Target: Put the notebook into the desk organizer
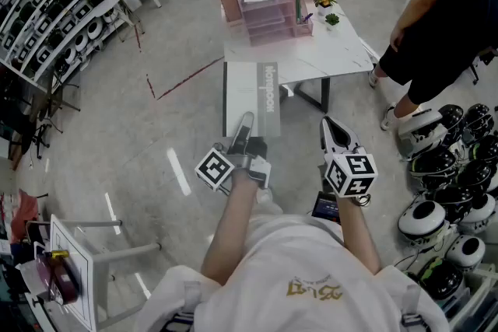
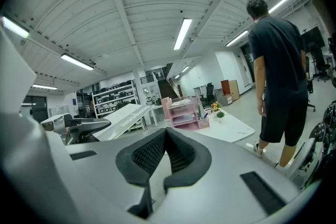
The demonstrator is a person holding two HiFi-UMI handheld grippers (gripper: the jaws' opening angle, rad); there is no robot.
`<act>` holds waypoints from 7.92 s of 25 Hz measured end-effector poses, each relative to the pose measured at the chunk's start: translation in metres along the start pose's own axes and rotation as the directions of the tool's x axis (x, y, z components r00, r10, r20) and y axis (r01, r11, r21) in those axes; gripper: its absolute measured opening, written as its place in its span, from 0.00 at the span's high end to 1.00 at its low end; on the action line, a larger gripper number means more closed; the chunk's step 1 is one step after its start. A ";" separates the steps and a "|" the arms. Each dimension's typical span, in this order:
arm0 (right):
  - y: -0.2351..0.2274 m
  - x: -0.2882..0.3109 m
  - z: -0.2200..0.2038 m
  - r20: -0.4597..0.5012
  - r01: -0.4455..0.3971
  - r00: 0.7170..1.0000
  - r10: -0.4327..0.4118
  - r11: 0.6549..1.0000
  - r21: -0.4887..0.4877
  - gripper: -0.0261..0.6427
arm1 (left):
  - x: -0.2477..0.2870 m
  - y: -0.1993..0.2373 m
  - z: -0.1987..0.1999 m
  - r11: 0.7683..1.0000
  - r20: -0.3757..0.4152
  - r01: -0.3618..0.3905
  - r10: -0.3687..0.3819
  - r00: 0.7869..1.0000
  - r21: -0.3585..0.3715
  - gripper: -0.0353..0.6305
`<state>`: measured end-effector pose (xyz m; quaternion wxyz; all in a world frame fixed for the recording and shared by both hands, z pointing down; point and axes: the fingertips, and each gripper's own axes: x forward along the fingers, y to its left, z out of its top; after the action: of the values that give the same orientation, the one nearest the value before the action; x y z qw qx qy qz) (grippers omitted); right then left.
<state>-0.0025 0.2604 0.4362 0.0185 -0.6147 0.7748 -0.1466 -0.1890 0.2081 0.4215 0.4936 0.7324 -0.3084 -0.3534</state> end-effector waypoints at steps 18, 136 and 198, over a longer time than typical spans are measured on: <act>-0.046 -0.041 -0.004 -0.005 -0.012 1.000 0.012 0.999 0.046 0.94 | -0.009 -0.019 -0.051 1.000 0.062 0.013 -0.013 0.998 -0.004 0.91; -0.292 0.544 0.099 -0.118 -0.178 0.970 0.213 0.951 0.253 0.94 | 0.537 0.188 0.055 0.827 -0.727 0.069 0.447 0.521 0.558 0.46; -0.120 0.378 0.115 0.000 -0.140 0.990 0.140 0.990 -0.017 0.94 | 0.353 0.111 0.118 0.706 -0.159 -0.045 0.220 0.963 0.706 0.93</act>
<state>0.0435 -0.1497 0.4133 0.0241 -0.5592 0.8172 -0.1378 -0.0994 -0.1695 0.4195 0.2381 0.8757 -0.4110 -0.0870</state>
